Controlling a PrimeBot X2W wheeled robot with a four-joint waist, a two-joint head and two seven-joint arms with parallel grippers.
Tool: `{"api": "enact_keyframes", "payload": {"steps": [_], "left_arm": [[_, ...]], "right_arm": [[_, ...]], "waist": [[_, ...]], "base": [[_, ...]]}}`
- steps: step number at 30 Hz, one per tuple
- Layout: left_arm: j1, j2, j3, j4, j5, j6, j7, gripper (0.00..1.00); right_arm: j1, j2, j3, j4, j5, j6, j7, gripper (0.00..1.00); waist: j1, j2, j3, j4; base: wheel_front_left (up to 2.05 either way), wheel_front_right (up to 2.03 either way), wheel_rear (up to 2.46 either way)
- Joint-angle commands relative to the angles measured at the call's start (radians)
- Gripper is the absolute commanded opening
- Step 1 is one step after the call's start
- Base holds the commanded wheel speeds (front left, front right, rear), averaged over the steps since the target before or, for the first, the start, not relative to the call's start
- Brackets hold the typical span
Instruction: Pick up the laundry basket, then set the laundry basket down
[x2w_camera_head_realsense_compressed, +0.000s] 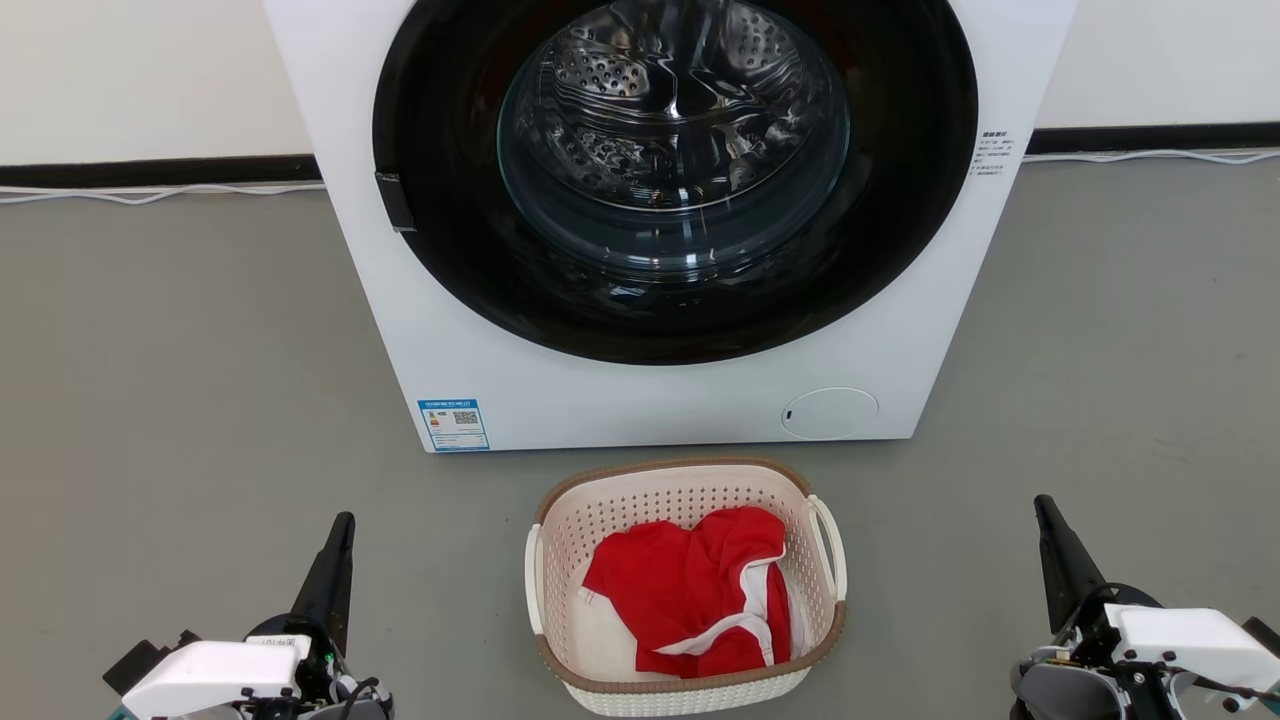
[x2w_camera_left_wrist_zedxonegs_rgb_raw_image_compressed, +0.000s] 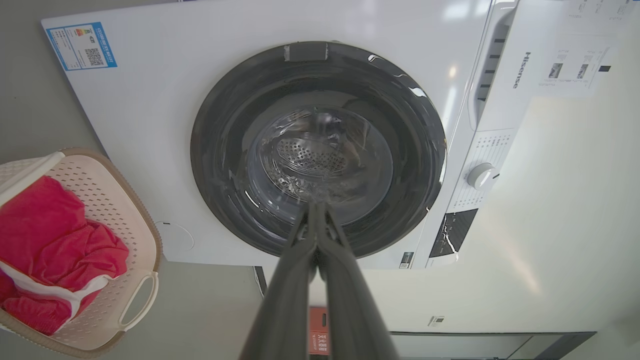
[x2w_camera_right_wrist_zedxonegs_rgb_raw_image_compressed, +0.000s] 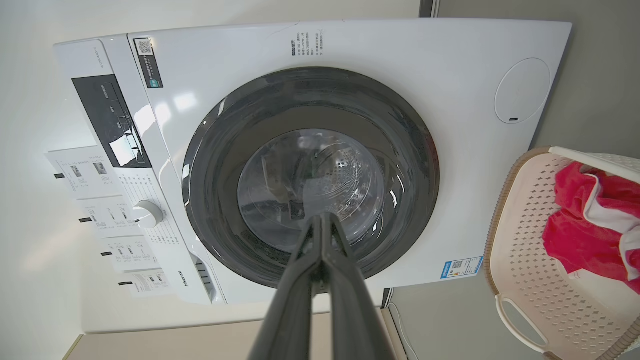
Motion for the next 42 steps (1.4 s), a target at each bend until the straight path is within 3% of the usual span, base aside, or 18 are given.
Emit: {"api": "enact_keyframes", "payload": {"steps": [1,38,39,42], "left_arm": [[-0.055,0.011,0.03,-0.029,0.001,-0.007,0.003,0.0],[-0.055,0.011,0.03,-0.029,0.001,-0.007,0.003,0.0],[0.0,0.0,0.0,0.0,0.0,0.0,0.0,1.0],[0.009,-0.003,-0.003,0.017,0.0,0.001,-0.003,1.0]], "right_arm": [[-0.041,-0.01,0.018,-0.029,0.007,0.007,0.007,0.0],[-0.041,-0.01,0.018,-0.029,0.007,0.007,0.007,0.0],[0.0,0.0,0.0,0.0,0.0,0.0,0.0,1.0],[0.01,0.002,0.005,0.011,0.0,0.0,-0.003,1.0]], "waist": [[0.0,0.0,0.0,0.0],[0.0,0.0,0.0,0.0],[0.0,0.0,0.0,0.0],[0.0,0.0,0.0,0.0]], "base": [[0.0,0.0,0.0],[0.0,0.0,0.0],[0.0,0.0,0.0],[0.0,0.0,0.0]]}}
